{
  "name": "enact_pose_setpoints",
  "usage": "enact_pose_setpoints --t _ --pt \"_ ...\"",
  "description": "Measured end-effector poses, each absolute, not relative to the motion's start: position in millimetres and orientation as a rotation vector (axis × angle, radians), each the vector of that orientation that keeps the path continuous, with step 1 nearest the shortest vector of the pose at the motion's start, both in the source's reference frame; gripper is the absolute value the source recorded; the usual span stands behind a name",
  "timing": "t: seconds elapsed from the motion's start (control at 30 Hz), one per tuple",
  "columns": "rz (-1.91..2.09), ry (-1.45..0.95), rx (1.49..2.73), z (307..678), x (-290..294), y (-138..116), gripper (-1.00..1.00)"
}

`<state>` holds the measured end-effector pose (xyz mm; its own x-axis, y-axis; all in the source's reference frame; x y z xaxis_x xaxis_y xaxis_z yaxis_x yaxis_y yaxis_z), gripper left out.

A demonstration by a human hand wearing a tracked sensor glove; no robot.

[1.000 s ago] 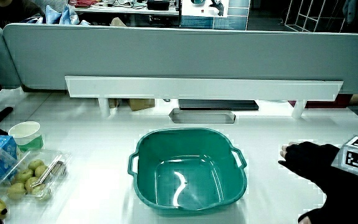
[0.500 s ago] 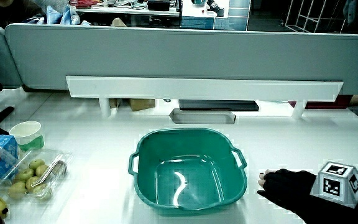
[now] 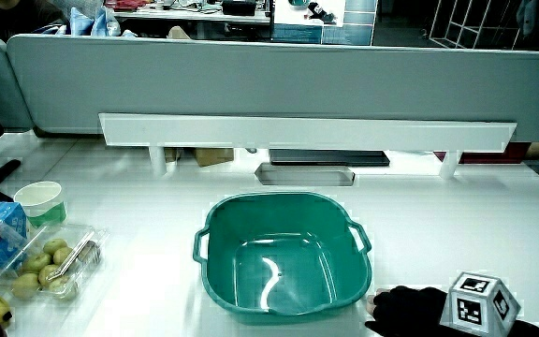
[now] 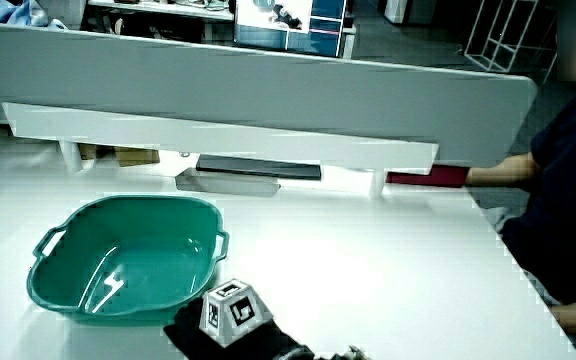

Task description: Pick red block

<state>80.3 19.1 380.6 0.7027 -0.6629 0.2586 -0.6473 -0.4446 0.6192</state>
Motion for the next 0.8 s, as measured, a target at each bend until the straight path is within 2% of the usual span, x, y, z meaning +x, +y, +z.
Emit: enact_pose_setpoints --t 0.4,0.8 --pt "-0.018 -1.040 2.106 399 57 31 0.00" --pt "-0.029 -1.062 2.087 409 45 36 0.00"
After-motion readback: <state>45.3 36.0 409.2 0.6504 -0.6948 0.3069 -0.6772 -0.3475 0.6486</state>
